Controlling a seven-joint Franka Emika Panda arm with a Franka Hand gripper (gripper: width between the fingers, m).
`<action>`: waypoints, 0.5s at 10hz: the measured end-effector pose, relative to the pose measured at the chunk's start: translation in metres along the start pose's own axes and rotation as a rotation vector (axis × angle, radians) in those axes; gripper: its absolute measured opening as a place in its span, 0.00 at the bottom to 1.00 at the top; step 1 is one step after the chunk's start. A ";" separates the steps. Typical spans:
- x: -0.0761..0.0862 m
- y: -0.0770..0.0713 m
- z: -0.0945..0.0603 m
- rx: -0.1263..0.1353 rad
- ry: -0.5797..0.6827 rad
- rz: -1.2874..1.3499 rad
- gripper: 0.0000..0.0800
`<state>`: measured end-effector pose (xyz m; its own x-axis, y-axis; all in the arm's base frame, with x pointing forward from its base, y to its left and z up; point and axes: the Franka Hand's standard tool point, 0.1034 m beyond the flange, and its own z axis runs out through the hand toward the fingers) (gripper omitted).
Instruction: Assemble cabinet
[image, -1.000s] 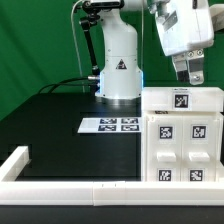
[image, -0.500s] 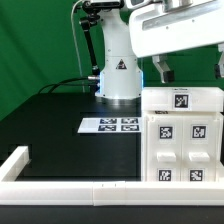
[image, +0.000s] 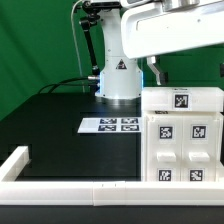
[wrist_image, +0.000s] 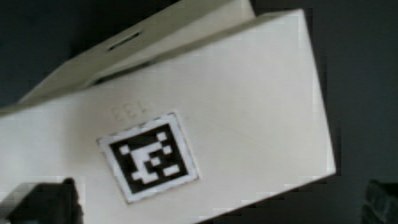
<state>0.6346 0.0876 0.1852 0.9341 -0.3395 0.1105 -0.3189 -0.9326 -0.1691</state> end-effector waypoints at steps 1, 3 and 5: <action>-0.001 -0.002 0.000 -0.013 0.005 -0.129 1.00; 0.000 0.003 0.000 -0.019 -0.006 -0.439 1.00; -0.004 0.004 0.002 -0.033 -0.032 -0.659 1.00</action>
Offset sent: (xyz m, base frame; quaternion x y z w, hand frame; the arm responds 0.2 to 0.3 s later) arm 0.0008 0.0066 -0.0018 0.0195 -0.0487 -0.3471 0.9363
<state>0.6300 0.0851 0.1819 0.9396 0.3068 0.1517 0.3168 -0.9474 -0.0460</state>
